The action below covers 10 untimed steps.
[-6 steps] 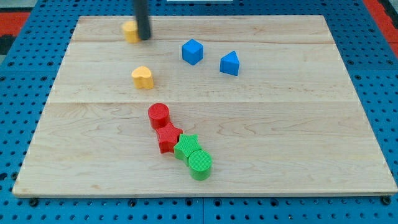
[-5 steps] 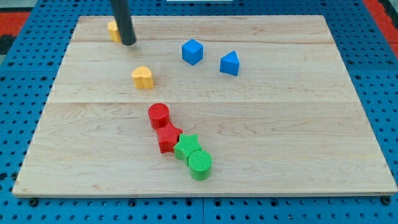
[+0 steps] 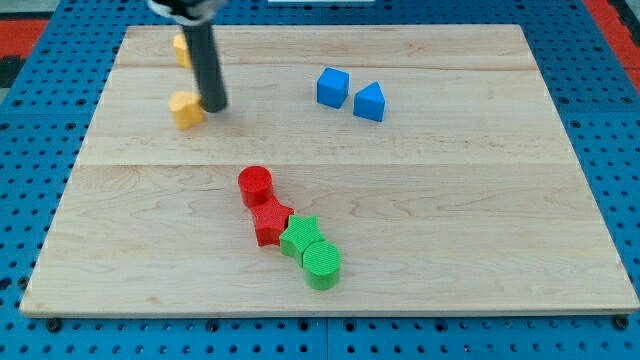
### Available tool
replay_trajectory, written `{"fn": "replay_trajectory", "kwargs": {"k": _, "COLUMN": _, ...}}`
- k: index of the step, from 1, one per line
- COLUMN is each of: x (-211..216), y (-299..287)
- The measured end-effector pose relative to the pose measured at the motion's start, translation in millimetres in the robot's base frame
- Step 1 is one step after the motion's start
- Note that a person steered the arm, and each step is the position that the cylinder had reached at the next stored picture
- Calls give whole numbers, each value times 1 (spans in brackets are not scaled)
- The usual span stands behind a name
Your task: Move the yellow heart towards the top left
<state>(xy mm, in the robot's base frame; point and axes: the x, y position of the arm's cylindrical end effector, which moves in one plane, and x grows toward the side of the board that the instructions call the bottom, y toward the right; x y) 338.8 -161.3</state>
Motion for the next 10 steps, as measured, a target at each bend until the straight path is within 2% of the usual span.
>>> {"fn": "replay_trajectory", "kwargs": {"k": 1, "x": 22, "y": 52}}
{"fn": "replay_trajectory", "kwargs": {"k": 2, "x": 57, "y": 23}}
{"fn": "replay_trajectory", "kwargs": {"k": 3, "x": 52, "y": -28}}
{"fn": "replay_trajectory", "kwargs": {"k": 5, "x": -17, "y": -15}}
{"fn": "replay_trajectory", "kwargs": {"k": 7, "x": 41, "y": -2}}
{"fn": "replay_trajectory", "kwargs": {"k": 8, "x": 34, "y": -33}}
{"fn": "replay_trajectory", "kwargs": {"k": 9, "x": -21, "y": -32}}
{"fn": "replay_trajectory", "kwargs": {"k": 10, "x": -32, "y": -13}}
